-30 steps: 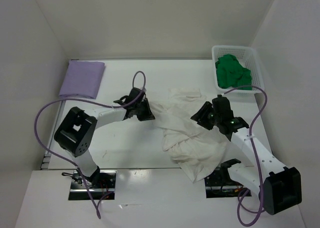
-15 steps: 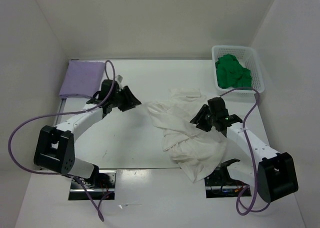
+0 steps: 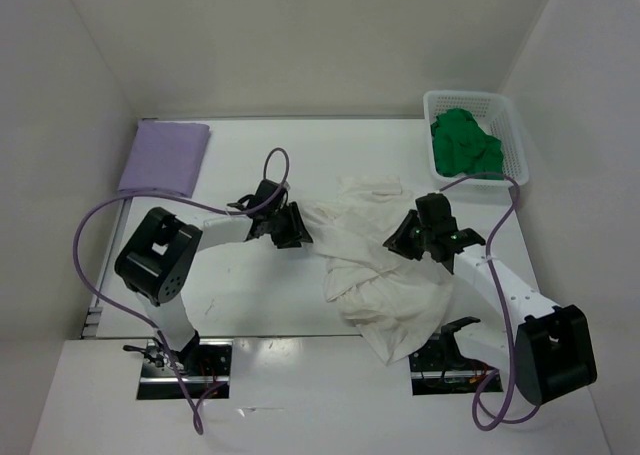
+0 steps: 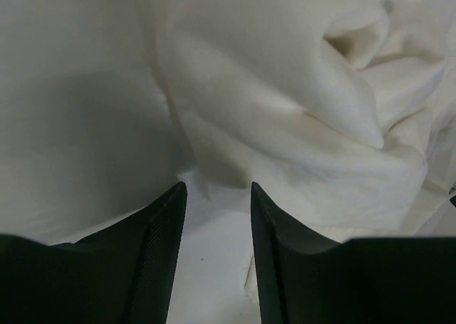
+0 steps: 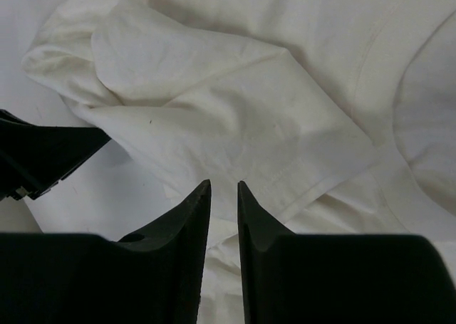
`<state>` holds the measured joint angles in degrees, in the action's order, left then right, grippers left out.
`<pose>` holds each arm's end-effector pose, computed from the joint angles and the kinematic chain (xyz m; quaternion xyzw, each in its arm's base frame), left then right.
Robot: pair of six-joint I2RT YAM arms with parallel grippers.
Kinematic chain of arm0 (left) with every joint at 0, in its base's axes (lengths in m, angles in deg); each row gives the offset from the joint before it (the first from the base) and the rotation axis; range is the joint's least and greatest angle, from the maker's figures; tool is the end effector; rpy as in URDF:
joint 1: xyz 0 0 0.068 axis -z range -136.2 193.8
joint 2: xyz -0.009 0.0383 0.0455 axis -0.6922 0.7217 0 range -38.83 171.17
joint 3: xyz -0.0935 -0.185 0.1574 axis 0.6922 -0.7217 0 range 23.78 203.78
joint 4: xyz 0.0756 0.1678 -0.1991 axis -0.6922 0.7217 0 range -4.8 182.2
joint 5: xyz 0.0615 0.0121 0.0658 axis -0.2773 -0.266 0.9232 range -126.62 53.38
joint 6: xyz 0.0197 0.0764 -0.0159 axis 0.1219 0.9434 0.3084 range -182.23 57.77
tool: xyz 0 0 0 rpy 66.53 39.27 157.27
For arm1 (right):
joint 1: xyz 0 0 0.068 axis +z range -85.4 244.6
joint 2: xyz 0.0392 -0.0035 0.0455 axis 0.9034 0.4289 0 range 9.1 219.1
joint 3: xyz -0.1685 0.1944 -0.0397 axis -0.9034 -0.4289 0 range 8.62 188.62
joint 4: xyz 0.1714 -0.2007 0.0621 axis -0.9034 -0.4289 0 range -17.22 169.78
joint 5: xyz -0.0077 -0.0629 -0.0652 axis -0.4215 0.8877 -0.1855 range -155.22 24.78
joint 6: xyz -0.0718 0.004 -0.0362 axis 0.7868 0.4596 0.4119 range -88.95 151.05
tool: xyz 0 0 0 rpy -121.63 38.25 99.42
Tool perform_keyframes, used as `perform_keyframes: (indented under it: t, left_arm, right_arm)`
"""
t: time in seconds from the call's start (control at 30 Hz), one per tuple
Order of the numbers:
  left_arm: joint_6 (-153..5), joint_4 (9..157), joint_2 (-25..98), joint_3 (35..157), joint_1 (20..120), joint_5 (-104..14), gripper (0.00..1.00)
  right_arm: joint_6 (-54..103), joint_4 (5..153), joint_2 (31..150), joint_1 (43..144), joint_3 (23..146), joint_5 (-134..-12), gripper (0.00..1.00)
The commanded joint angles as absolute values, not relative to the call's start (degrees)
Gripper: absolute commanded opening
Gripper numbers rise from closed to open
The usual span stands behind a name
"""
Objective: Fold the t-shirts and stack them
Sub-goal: Flatten out the tshirt
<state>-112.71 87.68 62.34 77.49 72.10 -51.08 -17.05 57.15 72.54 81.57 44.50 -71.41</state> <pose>0.3233 -0.1937 0.1040 -0.1370 0.9229 -0.3071 0.1876 0.2402 0.0811 0.1631 0.2343 0.9094 0.2256 0.2592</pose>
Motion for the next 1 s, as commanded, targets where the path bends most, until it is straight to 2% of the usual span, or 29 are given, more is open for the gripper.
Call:
perform_keyframes:
  t: [0.0, 0.1, 0.13, 0.2, 0.23, 0.3, 0.47, 0.67, 0.73, 0.8, 0.83, 0.93, 0.97]
  left_arm:
    - [-113.5, 86.3, 63.6, 79.2, 72.3, -47.6, 0.48]
    - [-113.5, 86.3, 65.3, 80.8, 74.2, -46.1, 0.4]
    - [-114.2, 85.7, 66.0, 80.8, 74.2, -46.1, 0.3]
    - [-115.8, 83.7, 66.0, 80.8, 74.9, -47.5, 0.17]
    - [-115.8, 83.2, 66.0, 80.8, 74.9, -48.3, 0.06]
    - [-115.8, 83.7, 64.7, 82.0, 74.9, -48.3, 0.01]
    - [-113.6, 87.6, 55.6, 82.9, 70.8, -48.5, 0.0]
    - [-108.4, 93.6, 44.7, 81.0, 61.3, -48.5, 0.0]
    - [-107.8, 94.3, 43.3, 79.7, 59.4, -50.1, 0.0]
    - [-107.8, 94.9, 42.7, 78.5, 57.6, -50.8, 0.0]
    - [-107.0, 94.9, 42.6, 77.6, 57.6, -51.3, 0.0]
    - [-104.7, 97.0, 41.5, 77.0, 54.8, -50.4, 0.0]
    - [-103.9, 97.7, 40.8, 76.5, 53.3, -51.0, 0.0]
  right_arm:
    - [-17.2, 59.6, 70.4, 81.3, 45.7, -70.1, 0.27]
    - [-17.2, 59.6, 70.4, 81.3, 45.7, -69.5, 0.31]
    - [-17.2, 59.6, 70.4, 81.3, 45.7, -69.5, 0.31]
    - [-17.2, 59.6, 70.4, 81.3, 45.7, -69.0, 0.35]
    - [-17.2, 59.6, 70.4, 81.3, 45.7, -69.0, 0.36]
    - [-17.2, 59.6, 70.9, 81.3, 46.2, -68.4, 0.42]
    - [-17.2, 59.6, 72.8, 81.3, 47.3, -67.9, 0.5]
    - [-15.2, 61.2, 78.3, 81.3, 54.8, -65.8, 0.52]
    - [-13.3, 62.4, 83.7, 81.3, 59.0, -63.6, 0.42]
    - [-11.6, 62.9, 88.2, 81.3, 62.9, -61.5, 0.26]
    - [-10.1, 62.9, 92.6, 81.3, 66.2, -59.7, 0.22]
    - [-8.0, 63.0, 101.7, 81.3, 72.9, -56.9, 0.22]
    - [-6.9, 63.0, 103.5, 81.3, 75.0, -56.9, 0.28]
